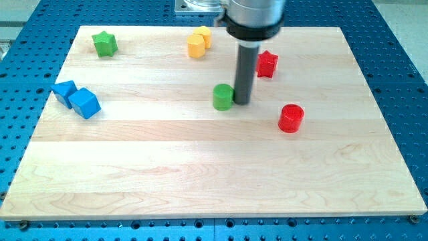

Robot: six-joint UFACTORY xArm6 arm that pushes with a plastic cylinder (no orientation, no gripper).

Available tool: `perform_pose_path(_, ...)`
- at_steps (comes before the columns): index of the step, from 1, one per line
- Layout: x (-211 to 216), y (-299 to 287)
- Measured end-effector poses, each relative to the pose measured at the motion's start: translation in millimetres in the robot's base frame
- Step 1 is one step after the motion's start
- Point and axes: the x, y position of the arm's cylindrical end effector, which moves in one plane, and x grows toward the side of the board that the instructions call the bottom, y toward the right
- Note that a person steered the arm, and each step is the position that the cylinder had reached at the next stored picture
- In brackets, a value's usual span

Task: Push the green circle into the green star

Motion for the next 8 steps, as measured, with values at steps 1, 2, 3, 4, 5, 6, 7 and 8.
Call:
perform_pose_path(1, -24.3, -50.5)
perform_pose_path(2, 16.0, 15.0)
perform_pose_path(3, 38.8, 6.2)
perform_pose_path(4, 6.6, -48.1)
perform_pose_path(5, 11.9, -65.8)
perform_pose_path(6, 35.0, -28.4)
perform_pose_path(7, 34.7, -54.1)
perform_pose_path(8, 34.7, -95.5)
